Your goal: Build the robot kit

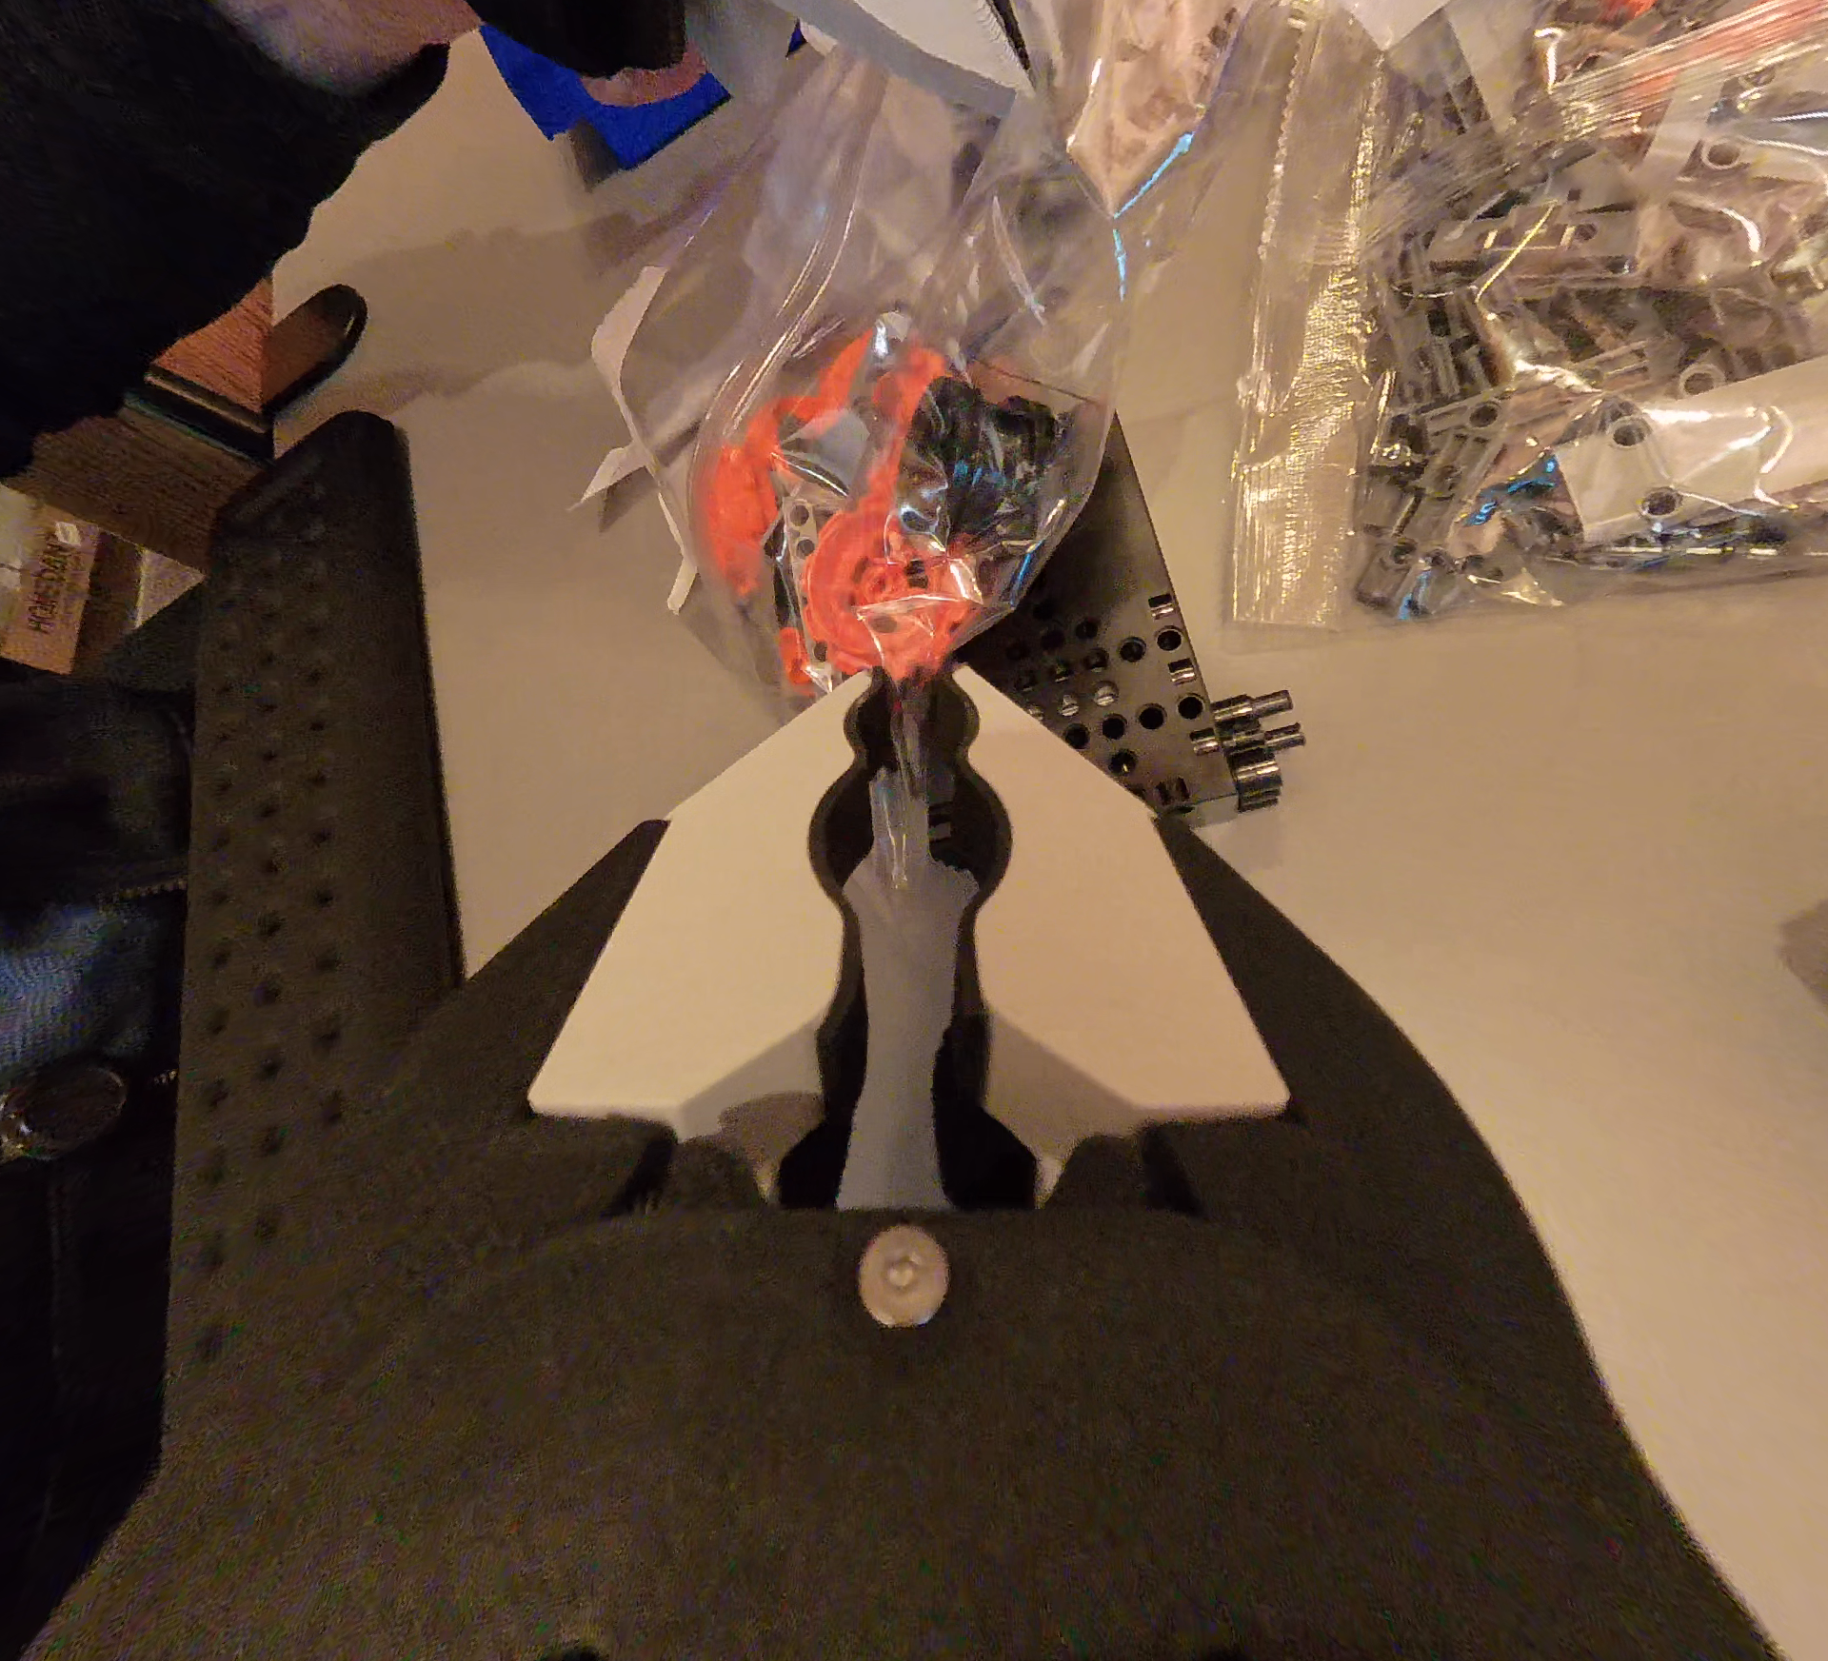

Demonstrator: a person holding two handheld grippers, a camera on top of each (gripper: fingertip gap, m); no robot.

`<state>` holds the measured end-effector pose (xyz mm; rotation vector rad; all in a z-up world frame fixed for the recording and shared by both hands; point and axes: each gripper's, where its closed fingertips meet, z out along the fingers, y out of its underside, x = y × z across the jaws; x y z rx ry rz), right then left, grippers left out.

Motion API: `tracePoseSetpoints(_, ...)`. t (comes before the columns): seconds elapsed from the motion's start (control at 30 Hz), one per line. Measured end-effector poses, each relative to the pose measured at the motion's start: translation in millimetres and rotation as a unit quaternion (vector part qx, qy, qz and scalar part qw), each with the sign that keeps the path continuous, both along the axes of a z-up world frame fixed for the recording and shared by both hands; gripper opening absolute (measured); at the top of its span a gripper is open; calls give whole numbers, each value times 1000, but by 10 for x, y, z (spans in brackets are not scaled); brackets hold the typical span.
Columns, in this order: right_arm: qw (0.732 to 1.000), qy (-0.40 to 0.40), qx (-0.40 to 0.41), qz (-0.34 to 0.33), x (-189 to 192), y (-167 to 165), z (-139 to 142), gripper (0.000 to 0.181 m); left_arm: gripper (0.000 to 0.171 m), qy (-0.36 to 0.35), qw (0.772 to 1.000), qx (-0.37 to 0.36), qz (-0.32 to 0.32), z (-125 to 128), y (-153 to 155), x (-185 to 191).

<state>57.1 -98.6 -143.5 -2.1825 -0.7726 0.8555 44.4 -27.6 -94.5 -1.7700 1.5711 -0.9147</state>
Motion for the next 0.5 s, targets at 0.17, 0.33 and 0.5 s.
tracePoseSetpoints(0.17,1000,8,22,2,0,-14,173,0,0,-14,1000,-18,-3,48,22,8)
tracePoseSetpoints(0.33,999,-1,32,-7,99,-19,309,0,12,-34,999,-30,-1,108,43,-51)
tracePoseSetpoints(0.5,999,1,44,-32,257,56,415,0,33,-43,999,-19,17,223,20,-266)
